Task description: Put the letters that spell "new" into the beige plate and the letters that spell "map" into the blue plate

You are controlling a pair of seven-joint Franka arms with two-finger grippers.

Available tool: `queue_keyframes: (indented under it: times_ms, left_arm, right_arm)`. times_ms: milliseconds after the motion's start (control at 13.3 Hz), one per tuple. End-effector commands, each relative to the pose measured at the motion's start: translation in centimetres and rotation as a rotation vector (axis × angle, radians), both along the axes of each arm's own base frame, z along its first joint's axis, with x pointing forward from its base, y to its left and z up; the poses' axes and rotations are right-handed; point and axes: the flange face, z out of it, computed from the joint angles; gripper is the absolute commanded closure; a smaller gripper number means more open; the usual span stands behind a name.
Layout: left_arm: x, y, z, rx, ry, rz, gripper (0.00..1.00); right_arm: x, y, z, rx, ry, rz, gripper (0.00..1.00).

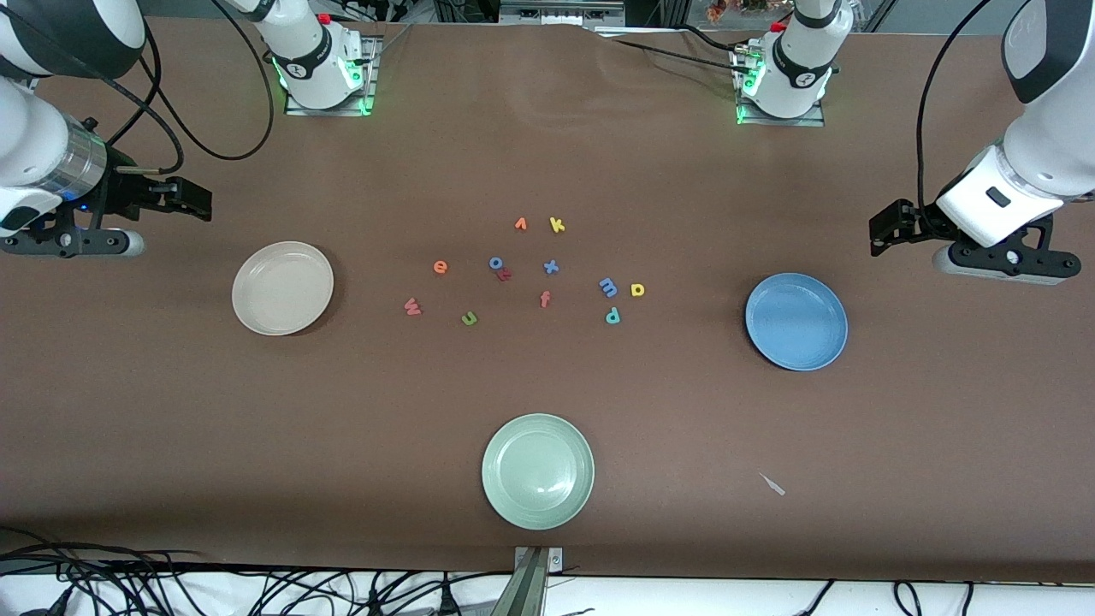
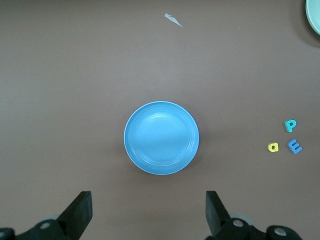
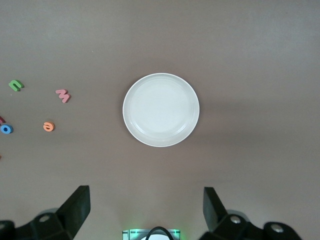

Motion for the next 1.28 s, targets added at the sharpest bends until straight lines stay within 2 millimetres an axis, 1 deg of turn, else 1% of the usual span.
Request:
queue_keyframes:
  times_ms: [0,828,979,1054,1205]
  left_arm:
    - [0.03,-0.01,0.67,-0.022,0.001,-0.003,0.00]
    - [0.06,0.08,0.87,-0.022,-0.002,-0.008,0.00]
    - [0.04,-0.26,0.95,-0.021,-0.004,-0.005,0.00]
    - [-0.02,-0.88,0.95,-0.022,-0.003,-0.014,0.00]
    - [-0.01,-0.79,0.95,-0.021,-0.004,-0.016,0.00]
  right_arm:
    - [0.31,0.23,0.45,0.015,-0.009,-0.005,0.00]
    - [0.34,0.15,0.30,0.014,-0.006,-0.007,0.00]
    - [0.35,0.23,0.37,0.015,-0.007,-0.002,0.00]
    - [0.35,0.15,0.37,0.015,-0.007,-0.004,0.00]
    - [0.34,0.32,0.37,0.015,-0.007,-0.001,0.00]
